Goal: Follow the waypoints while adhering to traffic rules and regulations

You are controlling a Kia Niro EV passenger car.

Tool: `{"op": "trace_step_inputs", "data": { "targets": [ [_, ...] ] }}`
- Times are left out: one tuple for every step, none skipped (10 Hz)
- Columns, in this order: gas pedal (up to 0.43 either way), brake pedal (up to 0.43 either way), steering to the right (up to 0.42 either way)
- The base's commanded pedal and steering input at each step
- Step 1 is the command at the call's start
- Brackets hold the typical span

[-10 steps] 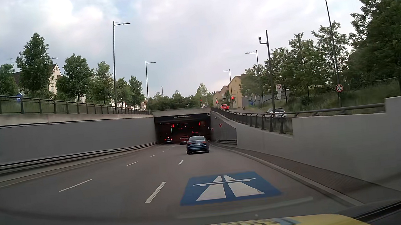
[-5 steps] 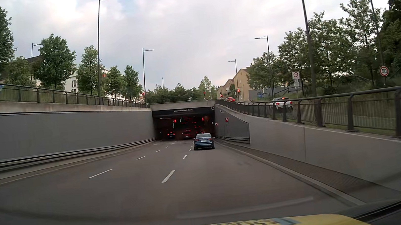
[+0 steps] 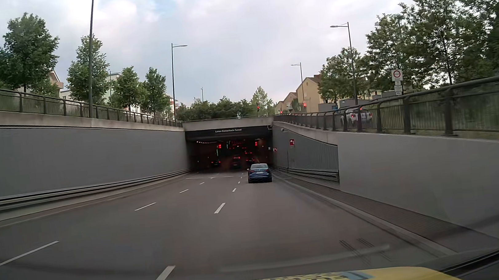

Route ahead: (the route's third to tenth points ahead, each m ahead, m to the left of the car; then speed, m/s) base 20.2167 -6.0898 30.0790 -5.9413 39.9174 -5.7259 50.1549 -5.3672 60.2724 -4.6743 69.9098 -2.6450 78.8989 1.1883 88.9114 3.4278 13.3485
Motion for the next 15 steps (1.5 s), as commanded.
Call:
{"op": "trace_step_inputs", "data": {
  "targets": [
    [0.020,0.000,-0.007],
    [0.000,0.000,-0.006],
    [0.000,0.000,-0.006],
    [0.000,0.000,-0.005],
    [0.000,0.000,-0.004],
    [0.000,0.000,-0.004],
    [0.000,0.000,-0.004],
    [0.000,0.000,-0.003],
    [0.000,0.000,-0.003],
    [0.000,0.000,-0.002],
    [0.000,0.000,-0.002],
    [0.000,0.000,-0.001],
    [0.000,0.000,0.000],
    [0.000,0.000,-0.001],
    [0.000,0.000,0.000]
  ]
}}
